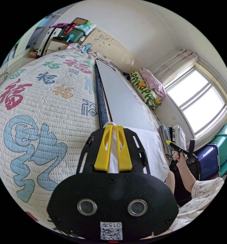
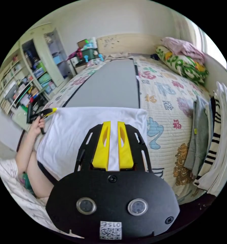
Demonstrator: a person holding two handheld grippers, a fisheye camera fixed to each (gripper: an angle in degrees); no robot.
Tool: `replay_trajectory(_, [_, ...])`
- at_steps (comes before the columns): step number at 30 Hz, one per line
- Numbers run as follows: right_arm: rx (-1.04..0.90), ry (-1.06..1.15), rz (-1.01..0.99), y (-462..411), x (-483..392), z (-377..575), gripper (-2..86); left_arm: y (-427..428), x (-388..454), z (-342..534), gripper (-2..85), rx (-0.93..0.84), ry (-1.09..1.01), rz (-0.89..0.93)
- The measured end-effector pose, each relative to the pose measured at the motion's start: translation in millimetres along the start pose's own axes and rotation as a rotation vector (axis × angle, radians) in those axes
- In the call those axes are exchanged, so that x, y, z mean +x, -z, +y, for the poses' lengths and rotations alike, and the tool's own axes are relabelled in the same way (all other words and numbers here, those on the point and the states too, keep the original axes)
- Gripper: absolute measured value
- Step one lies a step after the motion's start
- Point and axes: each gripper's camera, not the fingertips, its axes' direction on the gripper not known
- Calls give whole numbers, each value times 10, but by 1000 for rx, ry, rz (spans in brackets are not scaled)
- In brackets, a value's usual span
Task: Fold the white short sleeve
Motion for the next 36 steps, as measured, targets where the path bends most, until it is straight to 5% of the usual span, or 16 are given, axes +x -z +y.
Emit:
replay_trajectory(8, [-133,555,-412,-370,-1911,2190,89,-171,-168,-70,55,-21,-5,-17])
replay_trajectory(13, [-167,763,-268,-911,-2448,3286,83,-403,-336,-71,32,-51,-14,-49])
replay_trajectory(17, [-152,809,-51,-1204,-2510,3824,35,-511,-457,-60,2,-43,-28,-65])
replay_trajectory(26, [-124,812,-8,-1156,-2385,4709,8,-780,-868,34,-7,12,-34,-110])
replay_trajectory(36, [-188,788,-16,-1212,-2488,4831,25,-1473,-1268,417,-5,-73,-169,-371])
